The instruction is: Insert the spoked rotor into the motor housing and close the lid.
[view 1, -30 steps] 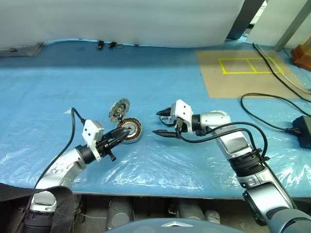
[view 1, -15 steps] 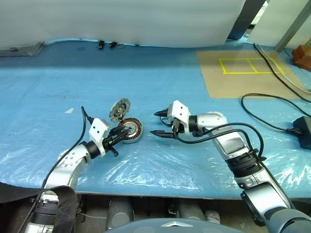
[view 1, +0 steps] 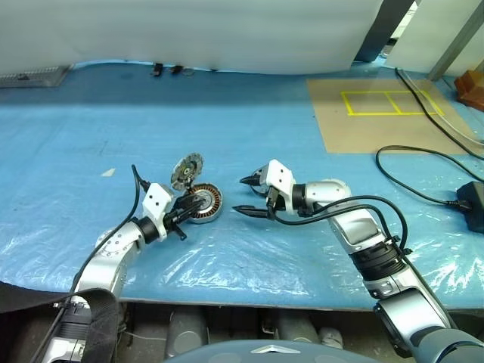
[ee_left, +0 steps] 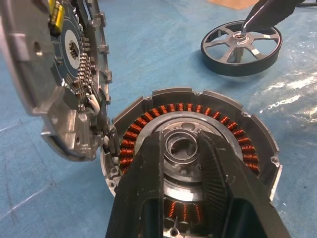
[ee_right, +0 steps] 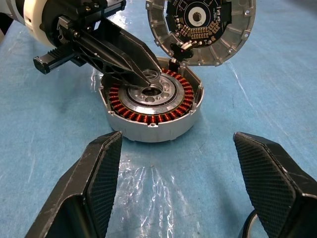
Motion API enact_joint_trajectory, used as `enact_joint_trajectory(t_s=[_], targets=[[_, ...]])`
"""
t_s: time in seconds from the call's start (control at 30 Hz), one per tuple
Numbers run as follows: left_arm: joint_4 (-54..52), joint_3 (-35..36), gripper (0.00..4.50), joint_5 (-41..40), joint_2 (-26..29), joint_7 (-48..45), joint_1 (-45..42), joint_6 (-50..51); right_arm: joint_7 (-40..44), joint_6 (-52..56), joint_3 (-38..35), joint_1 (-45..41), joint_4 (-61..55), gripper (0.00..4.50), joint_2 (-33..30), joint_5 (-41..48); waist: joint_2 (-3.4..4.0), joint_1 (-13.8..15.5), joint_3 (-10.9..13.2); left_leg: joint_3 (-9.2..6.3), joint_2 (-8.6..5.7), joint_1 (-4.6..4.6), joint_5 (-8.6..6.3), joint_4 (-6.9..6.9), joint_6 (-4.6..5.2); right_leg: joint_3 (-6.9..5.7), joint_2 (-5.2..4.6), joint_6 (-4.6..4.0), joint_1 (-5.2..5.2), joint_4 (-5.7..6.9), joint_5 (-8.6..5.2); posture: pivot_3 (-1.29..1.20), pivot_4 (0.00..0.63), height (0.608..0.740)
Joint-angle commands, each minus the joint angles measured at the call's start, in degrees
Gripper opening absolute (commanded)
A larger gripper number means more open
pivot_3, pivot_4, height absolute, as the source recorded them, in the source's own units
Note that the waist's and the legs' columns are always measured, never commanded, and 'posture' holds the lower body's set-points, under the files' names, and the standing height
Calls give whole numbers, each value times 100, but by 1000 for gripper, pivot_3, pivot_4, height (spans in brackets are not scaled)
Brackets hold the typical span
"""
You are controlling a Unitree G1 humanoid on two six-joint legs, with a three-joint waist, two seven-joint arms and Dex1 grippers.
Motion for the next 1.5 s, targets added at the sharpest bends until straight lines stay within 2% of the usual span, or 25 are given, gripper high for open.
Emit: enact_joint_trajectory(t_s=[0.03,1.13,1.5], targets=[[-96,-22,769,45,-9,34,-128,0,-10,-61,-71,-24,-196,3761,39,100,0,-2,0,0,0,-1,1,0,-1,0,0,0,0,0,0,0,150,740],[-423,-121,769,44,157,-30,-65,802,-75,-181,42,-34,-63,3761,21,-60,0,-2,0,0,0,1,2,0,-4,0,-1,0,2,0,0,0,150,740],[-382,-46,769,168,146,200,-102,794,-74,-229,65,-27,-20,3761,14,-92,0,-5,0,0,0,0,2,0,-4,0,0,0,2,0,0,0,150,740]])
